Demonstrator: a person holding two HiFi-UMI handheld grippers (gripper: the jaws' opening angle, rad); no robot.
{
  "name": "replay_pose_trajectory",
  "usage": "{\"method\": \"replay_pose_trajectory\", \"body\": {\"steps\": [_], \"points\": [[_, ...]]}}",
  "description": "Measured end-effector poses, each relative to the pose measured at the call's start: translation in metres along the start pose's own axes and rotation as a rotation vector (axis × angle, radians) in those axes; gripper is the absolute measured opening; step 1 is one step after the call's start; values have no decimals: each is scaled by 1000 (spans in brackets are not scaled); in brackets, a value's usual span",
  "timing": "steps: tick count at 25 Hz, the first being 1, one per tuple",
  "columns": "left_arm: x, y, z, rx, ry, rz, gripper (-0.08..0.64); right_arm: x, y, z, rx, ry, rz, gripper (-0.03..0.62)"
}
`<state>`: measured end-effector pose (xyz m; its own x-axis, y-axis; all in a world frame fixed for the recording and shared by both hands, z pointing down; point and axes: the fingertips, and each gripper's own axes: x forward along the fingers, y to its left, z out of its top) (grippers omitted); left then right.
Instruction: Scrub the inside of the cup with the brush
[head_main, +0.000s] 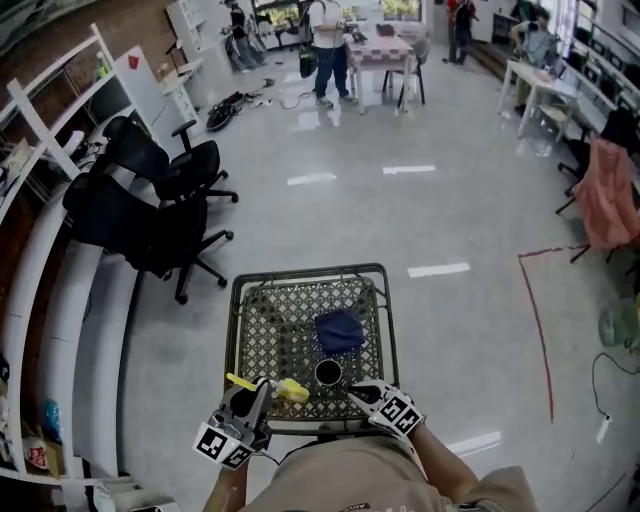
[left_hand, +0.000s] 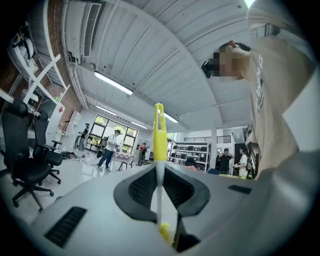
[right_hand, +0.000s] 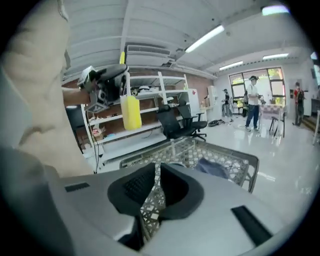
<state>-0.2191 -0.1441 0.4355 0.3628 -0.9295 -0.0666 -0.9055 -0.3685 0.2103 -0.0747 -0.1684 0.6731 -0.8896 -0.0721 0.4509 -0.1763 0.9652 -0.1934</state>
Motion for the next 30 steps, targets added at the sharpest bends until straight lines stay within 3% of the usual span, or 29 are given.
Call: {"method": "replay_pose_trajectory", "body": {"steps": [7,14,20,30], "points": [[0,-7,-2,-6,-20,-82,43,-44,13,81,-76,-146,-79,18],[2,-23,-1,6,-49,-141,43,-77,20,148,-58,-261,-108,17],[-5,-26,-4,11,-48,-128,43,-90,35,155,-59,-268,-81,17],[-42,-27,12,78,-43,-74,43,-91,83,184,-242,-244,-10,17]]}}
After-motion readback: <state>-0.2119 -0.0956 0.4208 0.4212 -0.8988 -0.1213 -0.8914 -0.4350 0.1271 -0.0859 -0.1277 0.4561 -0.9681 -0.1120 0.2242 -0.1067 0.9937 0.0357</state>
